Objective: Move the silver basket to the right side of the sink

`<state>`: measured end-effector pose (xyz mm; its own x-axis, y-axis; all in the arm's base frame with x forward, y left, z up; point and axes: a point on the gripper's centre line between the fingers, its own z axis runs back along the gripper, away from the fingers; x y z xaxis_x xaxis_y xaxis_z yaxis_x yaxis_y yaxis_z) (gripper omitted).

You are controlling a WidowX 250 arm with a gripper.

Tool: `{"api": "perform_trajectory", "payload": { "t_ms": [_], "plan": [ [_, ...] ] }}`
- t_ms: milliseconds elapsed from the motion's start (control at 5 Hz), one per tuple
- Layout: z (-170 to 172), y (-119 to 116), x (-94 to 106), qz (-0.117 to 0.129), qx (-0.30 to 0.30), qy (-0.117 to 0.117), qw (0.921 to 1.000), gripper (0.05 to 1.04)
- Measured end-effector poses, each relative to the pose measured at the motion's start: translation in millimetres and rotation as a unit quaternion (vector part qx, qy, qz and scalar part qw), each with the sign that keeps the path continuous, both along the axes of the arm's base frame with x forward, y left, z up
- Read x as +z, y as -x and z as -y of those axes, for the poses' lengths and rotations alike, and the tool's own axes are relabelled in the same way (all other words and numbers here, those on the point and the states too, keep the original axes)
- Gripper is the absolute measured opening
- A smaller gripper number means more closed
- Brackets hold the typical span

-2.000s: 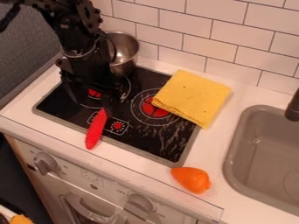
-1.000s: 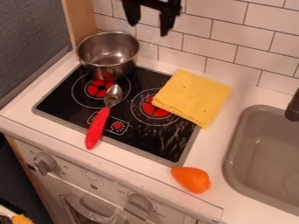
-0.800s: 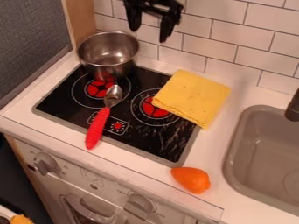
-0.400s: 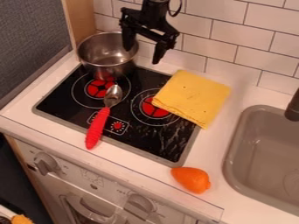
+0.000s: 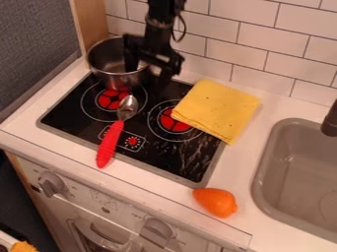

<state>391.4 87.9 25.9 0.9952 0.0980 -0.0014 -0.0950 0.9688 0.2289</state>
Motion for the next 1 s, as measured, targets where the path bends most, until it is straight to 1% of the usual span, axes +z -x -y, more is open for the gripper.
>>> {"api": "perform_trajectory", "payload": {
  "t_ms": [200, 400, 600, 800, 1000],
  "plan": [
    [-2.9, -0.9, -0.9, 0.005, 0.002, 0.014, 0.9999, 0.966],
    [-8.3, 3.0, -1.2, 0.015, 0.007, 0.033, 0.9993, 0.695],
    [-17.7, 8.8, 13.2, 0.044, 0.009, 0.05, 0.9978, 0.373],
    [-23.7, 13.1, 25.6, 0.069, 0.007, 0.067, 0.9954, 0.176],
    [-27.3, 13.1, 35.8, 0.088, 0.009, 0.086, 0.9924, 0.091]
  ]
}}
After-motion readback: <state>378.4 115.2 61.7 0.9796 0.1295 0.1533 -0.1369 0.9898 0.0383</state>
